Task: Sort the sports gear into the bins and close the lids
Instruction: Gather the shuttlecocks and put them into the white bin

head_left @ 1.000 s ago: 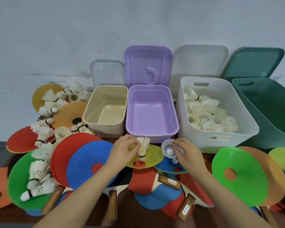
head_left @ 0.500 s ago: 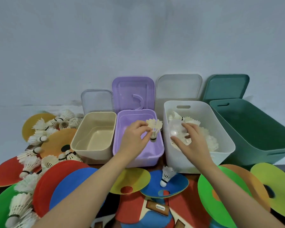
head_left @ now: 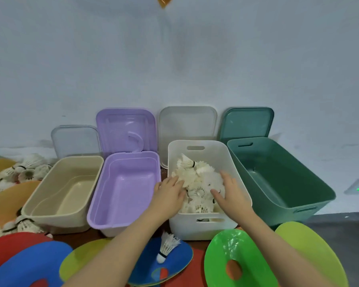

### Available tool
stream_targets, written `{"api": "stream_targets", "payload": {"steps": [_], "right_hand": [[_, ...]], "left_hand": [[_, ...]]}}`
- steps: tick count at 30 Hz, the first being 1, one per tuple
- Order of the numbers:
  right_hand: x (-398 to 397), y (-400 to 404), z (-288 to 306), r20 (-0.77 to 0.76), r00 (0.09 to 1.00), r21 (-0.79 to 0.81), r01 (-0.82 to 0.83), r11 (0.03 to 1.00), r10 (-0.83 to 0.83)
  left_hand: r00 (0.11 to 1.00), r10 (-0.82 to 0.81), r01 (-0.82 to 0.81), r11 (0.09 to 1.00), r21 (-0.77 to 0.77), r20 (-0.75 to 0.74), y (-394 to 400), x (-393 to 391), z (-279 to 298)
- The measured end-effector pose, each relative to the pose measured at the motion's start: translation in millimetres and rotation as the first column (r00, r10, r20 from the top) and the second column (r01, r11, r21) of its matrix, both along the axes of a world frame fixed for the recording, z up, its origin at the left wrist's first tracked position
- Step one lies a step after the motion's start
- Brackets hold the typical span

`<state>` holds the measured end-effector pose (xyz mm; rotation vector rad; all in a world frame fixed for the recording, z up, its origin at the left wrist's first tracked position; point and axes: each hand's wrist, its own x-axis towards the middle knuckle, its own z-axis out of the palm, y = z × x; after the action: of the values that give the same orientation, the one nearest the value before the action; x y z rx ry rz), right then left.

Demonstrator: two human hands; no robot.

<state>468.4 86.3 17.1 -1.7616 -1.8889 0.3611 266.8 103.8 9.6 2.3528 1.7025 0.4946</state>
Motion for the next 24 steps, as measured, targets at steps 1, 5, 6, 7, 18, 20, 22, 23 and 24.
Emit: {"api": "stream_targets", "payload": {"steps": [1,5,6,7,18,20,22,23,24], "right_hand": [[1.4,1.3,-3.7,0.012,0.999,-0.087,-0.049,0.995,0.051],[2.8,7.3,-12.6,0.141,0.969,-0.33,-0.147,0.933,0.202],[2.6,9.1,-12.9,0.156,0.963,-0.33,-0.158,0.931,0.219],[2.4,10.4,-12.6,0.176,0.958,-0.313,-0.164,0.936,0.227],[-58.4,4.6,-0.3,0.113,0.982,0.105,-0.165,0.981,0.153],[-80.2,1.3,-0.3,0.064,0.98,0.12,-0.197,0.973,0.191],[-104.4,-0.1,0.9,0.01,0.972,0.114,-0.233,0.966,0.233],[-116.3,-0.1,2.3,-0.011,0.968,0.112,-0.248,0.962,0.251],[-128.6,-0.2,3.0,-0.024,0.963,0.111,-0.265,0.958,0.269]], "left_hand": [[1.0,-0.002,0.002,1.0,-0.016,-0.008,-1.2,0.8,-2.4],[0.999,0.011,-0.012,1.0,0.013,0.046,-3.3,0.8,-3.6],[0.998,0.032,-0.032,0.999,0.008,0.053,-3.5,0.6,-3.1],[0.998,0.049,-0.049,0.999,-0.003,0.051,-3.2,0.2,-3.1],[0.983,0.129,-0.123,0.991,0.054,-0.13,-22.7,-53.9,18.2],[0.976,0.143,-0.137,0.989,0.048,-0.162,-25.6,-76.4,20.4],[0.973,0.146,-0.142,0.989,0.036,-0.179,-30.2,-101.1,22.8],[0.974,0.148,-0.143,0.989,0.036,-0.175,-33.5,-113.3,24.1],[0.975,0.153,-0.149,0.988,0.039,-0.16,-37.5,-126.2,25.1]]}}
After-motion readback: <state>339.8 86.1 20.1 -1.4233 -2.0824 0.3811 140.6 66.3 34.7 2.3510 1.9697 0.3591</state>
